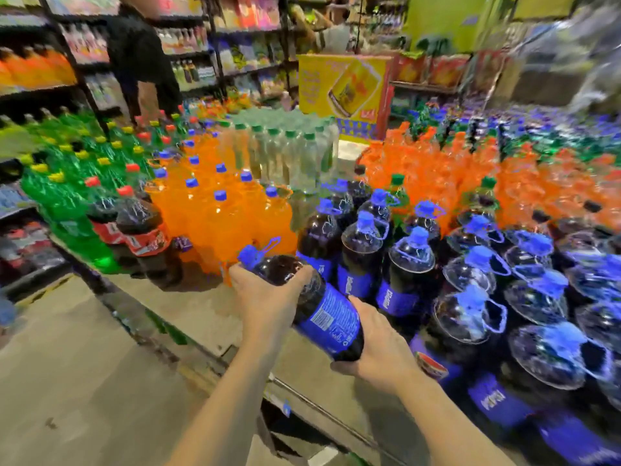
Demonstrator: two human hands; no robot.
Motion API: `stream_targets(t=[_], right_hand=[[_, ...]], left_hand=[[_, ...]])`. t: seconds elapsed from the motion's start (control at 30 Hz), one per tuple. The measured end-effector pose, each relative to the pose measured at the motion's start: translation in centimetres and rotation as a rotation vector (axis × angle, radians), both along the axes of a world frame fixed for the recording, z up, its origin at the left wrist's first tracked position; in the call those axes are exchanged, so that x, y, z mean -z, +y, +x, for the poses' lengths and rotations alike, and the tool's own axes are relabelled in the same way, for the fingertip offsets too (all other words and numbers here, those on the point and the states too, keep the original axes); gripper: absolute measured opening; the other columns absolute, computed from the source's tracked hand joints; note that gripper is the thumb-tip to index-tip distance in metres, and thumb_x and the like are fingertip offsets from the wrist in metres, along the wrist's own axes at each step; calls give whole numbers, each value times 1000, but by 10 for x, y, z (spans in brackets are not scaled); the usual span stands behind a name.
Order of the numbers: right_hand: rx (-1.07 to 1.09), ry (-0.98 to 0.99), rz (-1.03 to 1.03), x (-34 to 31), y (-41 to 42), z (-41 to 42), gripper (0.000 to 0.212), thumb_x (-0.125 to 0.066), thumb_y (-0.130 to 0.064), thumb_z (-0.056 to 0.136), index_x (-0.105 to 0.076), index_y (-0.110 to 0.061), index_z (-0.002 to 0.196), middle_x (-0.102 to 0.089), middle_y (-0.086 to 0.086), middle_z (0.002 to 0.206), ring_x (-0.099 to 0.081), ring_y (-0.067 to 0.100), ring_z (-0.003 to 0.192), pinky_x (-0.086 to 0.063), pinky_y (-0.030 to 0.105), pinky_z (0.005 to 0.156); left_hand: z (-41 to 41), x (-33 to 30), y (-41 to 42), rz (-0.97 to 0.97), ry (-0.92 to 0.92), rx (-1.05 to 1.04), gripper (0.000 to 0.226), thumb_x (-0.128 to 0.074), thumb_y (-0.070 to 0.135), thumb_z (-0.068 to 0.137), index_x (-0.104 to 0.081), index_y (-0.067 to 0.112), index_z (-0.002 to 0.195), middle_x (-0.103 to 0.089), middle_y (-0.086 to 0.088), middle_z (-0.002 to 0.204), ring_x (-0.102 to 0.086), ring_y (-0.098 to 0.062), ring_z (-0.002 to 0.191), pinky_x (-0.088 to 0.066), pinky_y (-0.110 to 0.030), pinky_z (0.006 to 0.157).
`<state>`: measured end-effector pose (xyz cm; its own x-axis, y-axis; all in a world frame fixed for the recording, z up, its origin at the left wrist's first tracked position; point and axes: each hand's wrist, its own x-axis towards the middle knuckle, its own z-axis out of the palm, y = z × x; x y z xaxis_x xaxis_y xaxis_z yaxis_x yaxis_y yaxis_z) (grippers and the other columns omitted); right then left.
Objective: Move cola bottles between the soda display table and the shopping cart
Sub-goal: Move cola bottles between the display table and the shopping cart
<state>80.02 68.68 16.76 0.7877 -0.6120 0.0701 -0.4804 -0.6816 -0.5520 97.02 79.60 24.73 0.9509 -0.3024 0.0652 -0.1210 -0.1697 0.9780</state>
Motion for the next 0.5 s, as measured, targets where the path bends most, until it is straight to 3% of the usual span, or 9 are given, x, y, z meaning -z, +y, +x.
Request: stream_targets(t=[0.17,0.33,0.4,0.5], right_hand=[[166,21,3,20,-8,22,126,-93,-54,62,-19,-28,161,-31,-12,161,-35,13,145,-33,29,112],[414,37,62,49,-12,37,125,-95,-45,61,-21,-27,161,-31,-10,161,-35,11,145,-39,34,115],[519,23,98,61,-9,40,122,-94,-43,60,-24,-30,158,-34,-11,156,-41,9,135,-45,37,107],[592,90,103,76,-5,43,111,-88,-42,65,-24,-34,155,-33,-12,145,-48,21,129,-50,40,84]], left_hand=[[24,13,-33,-28,-42,139,95,-94,51,47,-42,20,120,-53,-8,125,-55,-31,119,-47,-53,108],[17,30,-53,-26,-75,282,99,-91,49,47,-43,8,123,-47,-9,124,-50,-33,119,-45,-53,108],[11,39,-59,-19,-89,341,101,-90,52,48,-40,13,126,-47,-8,125,-52,-33,121,-47,-54,107],[4,54,-66,22,-87,429,100,-96,46,51,-39,16,127,-50,-7,124,-55,-32,120,-49,-51,107]])
